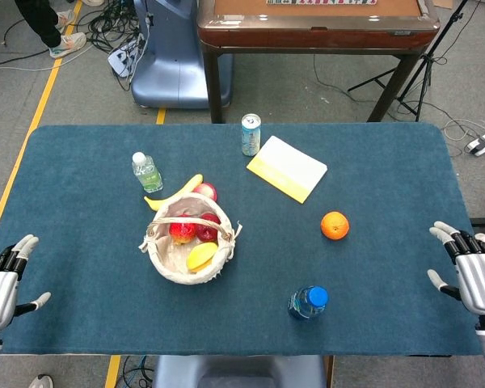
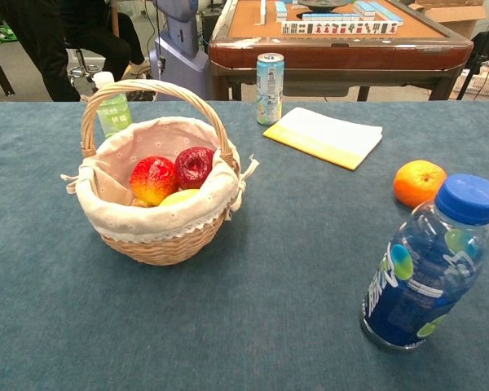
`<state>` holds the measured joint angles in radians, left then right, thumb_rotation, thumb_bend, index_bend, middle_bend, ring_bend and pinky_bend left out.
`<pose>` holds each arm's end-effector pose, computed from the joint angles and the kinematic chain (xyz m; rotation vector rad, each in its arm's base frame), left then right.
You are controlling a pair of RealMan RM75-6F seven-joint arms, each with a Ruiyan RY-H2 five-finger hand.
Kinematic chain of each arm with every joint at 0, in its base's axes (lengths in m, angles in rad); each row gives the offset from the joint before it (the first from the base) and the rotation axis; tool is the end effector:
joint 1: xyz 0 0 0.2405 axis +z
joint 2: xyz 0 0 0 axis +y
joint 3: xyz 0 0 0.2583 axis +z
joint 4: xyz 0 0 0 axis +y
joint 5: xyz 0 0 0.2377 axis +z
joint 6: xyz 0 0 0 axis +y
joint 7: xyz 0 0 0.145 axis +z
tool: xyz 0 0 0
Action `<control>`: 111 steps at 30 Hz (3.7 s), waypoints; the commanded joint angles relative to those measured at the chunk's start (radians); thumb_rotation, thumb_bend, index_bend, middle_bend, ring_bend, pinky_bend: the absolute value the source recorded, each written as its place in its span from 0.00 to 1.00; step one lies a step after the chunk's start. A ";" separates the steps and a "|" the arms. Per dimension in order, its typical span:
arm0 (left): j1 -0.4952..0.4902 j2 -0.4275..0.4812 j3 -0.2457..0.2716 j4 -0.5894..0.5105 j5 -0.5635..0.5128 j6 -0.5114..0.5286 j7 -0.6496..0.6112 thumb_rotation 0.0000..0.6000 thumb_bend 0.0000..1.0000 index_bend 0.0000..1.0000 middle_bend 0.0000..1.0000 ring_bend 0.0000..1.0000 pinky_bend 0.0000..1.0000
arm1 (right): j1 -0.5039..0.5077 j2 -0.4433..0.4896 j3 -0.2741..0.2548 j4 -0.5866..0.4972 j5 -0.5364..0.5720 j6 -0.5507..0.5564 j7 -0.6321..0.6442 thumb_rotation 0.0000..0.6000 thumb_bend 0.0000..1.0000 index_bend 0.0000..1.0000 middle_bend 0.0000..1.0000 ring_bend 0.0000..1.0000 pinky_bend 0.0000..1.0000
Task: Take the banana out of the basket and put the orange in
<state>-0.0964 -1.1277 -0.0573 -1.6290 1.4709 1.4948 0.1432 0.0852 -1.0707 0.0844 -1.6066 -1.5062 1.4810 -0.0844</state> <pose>-0.3196 0.1895 0.1340 -1.3953 -0.8083 -0.8233 -0.3258 -0.1932 0.1558 1.4120 -0.7717 0.8291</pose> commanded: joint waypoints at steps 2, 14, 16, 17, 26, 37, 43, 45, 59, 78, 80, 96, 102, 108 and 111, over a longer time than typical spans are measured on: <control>-0.006 0.006 -0.004 -0.002 0.001 -0.005 -0.004 1.00 0.07 0.10 0.10 0.13 0.19 | 0.023 0.011 0.009 -0.008 0.004 -0.027 -0.009 1.00 0.21 0.22 0.22 0.20 0.35; -0.146 0.072 -0.073 -0.026 0.067 -0.112 -0.176 1.00 0.07 0.10 0.10 0.12 0.19 | 0.014 0.028 0.011 -0.021 0.008 0.000 -0.008 1.00 0.21 0.22 0.22 0.20 0.35; -0.179 0.077 -0.084 -0.027 0.083 -0.138 -0.199 1.00 0.07 0.10 0.10 0.12 0.19 | 0.009 0.030 0.010 -0.022 0.004 0.010 -0.006 1.00 0.21 0.22 0.22 0.20 0.35; -0.195 0.078 -0.088 -0.027 0.089 -0.152 -0.207 1.00 0.07 0.10 0.10 0.12 0.19 | 0.007 0.031 0.010 -0.022 0.002 0.014 -0.005 1.00 0.21 0.22 0.22 0.20 0.35; -0.341 0.076 -0.134 -0.051 0.063 -0.311 -0.209 1.00 0.07 0.08 0.09 0.11 0.19 | -0.003 0.042 0.008 -0.021 -0.008 0.037 0.009 1.00 0.21 0.22 0.22 0.20 0.35; -0.483 0.056 -0.169 -0.086 -0.048 -0.499 -0.164 1.00 0.07 0.07 0.08 0.10 0.19 | -0.012 0.054 0.007 -0.022 -0.011 0.051 0.026 1.00 0.21 0.22 0.22 0.20 0.35; -0.538 0.017 -0.189 -0.091 -0.122 -0.548 -0.134 1.00 0.07 0.07 0.07 0.10 0.19 | -0.022 0.063 0.005 -0.020 -0.011 0.062 0.039 1.00 0.21 0.22 0.22 0.20 0.35; -0.558 0.002 -0.193 -0.092 -0.146 -0.565 -0.122 1.00 0.07 0.07 0.07 0.10 0.19 | -0.024 0.064 0.006 -0.019 -0.009 0.065 0.043 1.00 0.21 0.22 0.22 0.20 0.35; -0.658 -0.129 -0.185 -0.050 -0.236 -0.578 0.066 1.00 0.07 0.41 0.39 0.33 0.20 | -0.029 0.060 0.004 -0.004 -0.001 0.060 0.067 1.00 0.21 0.22 0.22 0.20 0.35; -0.728 -0.237 -0.201 0.013 -0.241 -0.558 0.050 1.00 0.10 0.78 0.82 0.67 0.43 | -0.042 0.060 0.005 0.022 0.029 0.051 0.105 1.00 0.21 0.22 0.22 0.20 0.35; -0.734 -0.251 -0.218 0.027 -0.217 -0.533 0.015 1.00 0.12 0.80 0.84 0.68 0.44 | -0.044 0.062 0.006 0.023 0.031 0.052 0.108 1.00 0.21 0.22 0.22 0.20 0.35; -0.833 -0.313 -0.333 0.013 -0.311 -0.532 -0.029 1.00 0.13 0.83 0.90 0.73 0.43 | -0.047 0.059 0.014 0.050 0.039 0.055 0.138 1.00 0.21 0.22 0.22 0.20 0.35; -0.900 -0.394 -0.359 0.049 -0.351 -0.524 0.012 1.00 0.13 0.83 0.90 0.73 0.44 | -0.049 0.063 0.015 0.059 0.042 0.053 0.149 1.00 0.22 0.22 0.22 0.20 0.35; -0.961 -0.475 -0.369 0.099 -0.405 -0.532 0.060 1.00 0.13 0.83 0.90 0.72 0.43 | -0.053 0.068 0.016 0.065 0.050 0.052 0.156 1.00 0.22 0.22 0.22 0.20 0.35; -0.989 -0.514 -0.370 0.130 -0.432 -0.530 0.093 1.00 0.13 0.83 0.90 0.72 0.43 | -0.055 0.068 0.016 0.068 0.051 0.052 0.156 1.00 0.22 0.22 0.22 0.20 0.35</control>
<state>-1.0708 -1.6242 -0.4254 -1.5148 1.0530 0.9648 0.2195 0.0301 -1.0026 0.1007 -1.5386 -1.4546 1.5330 0.0718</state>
